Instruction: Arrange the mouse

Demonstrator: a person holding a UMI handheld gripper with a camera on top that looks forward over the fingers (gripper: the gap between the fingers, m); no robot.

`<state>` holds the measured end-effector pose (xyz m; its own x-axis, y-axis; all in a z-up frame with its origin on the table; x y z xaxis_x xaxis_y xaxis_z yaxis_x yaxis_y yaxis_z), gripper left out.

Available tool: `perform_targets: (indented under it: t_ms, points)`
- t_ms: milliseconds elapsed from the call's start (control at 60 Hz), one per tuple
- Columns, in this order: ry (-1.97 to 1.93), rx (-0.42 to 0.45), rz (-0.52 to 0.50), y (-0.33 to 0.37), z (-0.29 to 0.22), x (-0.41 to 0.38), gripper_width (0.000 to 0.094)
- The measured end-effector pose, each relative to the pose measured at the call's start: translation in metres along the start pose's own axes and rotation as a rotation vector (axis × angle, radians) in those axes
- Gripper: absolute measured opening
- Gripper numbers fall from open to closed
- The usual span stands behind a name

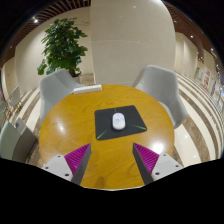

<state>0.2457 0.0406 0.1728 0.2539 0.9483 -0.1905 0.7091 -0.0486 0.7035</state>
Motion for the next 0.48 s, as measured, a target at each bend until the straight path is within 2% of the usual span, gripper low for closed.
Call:
perform_targets:
  t_ms: [250, 483]
  points:
    - [0.017, -0.027, 0.042, 0.054, 0.053, 0.008, 0.0862]
    - [0.018, -0.026, 0.059, 0.067, 0.065, 0.010, 0.0853]
Point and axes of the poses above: the point between the fingertips, and its own axes, seen from behind it with the camera up: x to the right, z down, y backward, against the way the camera looks, the point moved 6 cm from there along y, backward, against the way the camera looks, and after that the axes turned 12 degrees about -y, right-handed, at the moved point
